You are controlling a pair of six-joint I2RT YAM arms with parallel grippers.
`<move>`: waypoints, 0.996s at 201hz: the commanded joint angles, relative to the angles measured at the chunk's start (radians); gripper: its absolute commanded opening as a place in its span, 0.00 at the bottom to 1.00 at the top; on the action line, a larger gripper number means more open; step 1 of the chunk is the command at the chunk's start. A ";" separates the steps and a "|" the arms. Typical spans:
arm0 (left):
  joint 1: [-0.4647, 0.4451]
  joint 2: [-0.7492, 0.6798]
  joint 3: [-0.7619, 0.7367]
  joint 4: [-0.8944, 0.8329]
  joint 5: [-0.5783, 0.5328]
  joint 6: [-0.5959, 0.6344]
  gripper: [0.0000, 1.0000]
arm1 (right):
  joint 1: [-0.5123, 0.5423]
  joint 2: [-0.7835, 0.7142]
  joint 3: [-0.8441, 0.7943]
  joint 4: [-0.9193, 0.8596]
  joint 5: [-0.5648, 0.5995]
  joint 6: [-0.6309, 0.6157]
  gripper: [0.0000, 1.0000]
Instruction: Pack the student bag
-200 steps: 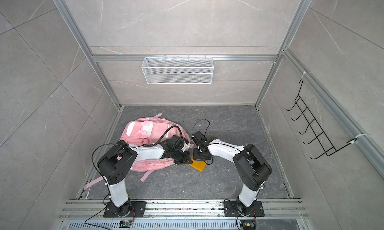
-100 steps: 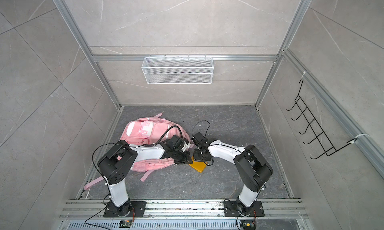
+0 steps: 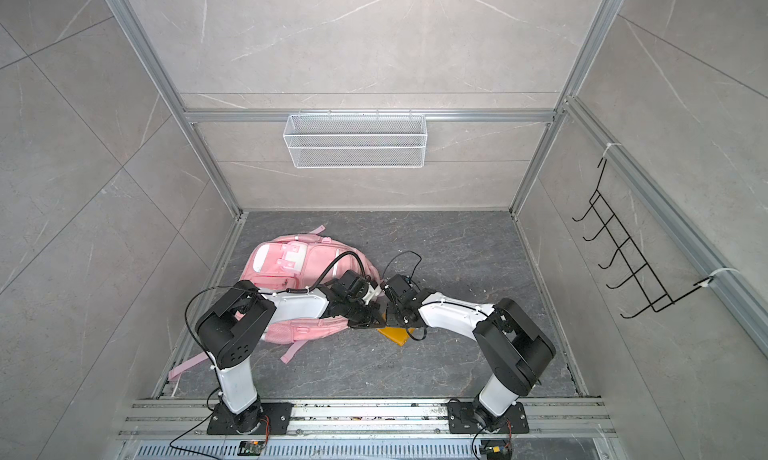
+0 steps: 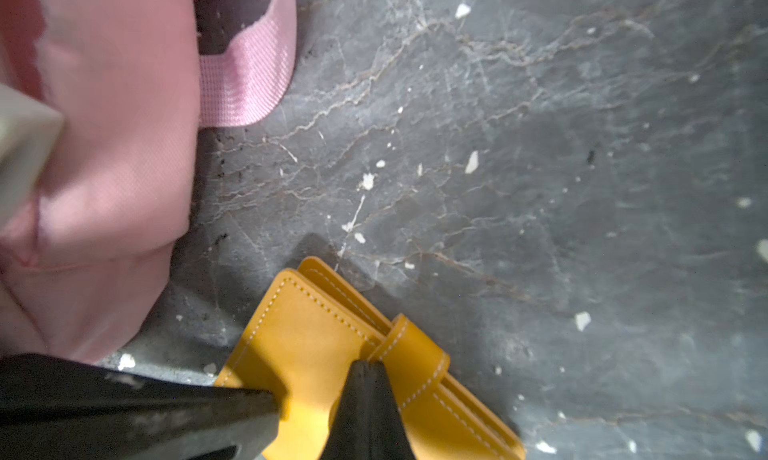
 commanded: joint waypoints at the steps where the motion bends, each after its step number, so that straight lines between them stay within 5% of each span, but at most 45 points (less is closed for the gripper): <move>1: 0.013 0.038 -0.029 -0.028 -0.042 -0.025 0.01 | 0.044 0.030 -0.055 -0.205 -0.106 0.019 0.10; 200: 0.032 0.052 -0.018 -0.030 -0.018 -0.011 0.01 | 0.043 -0.126 0.051 -0.206 -0.079 0.037 0.06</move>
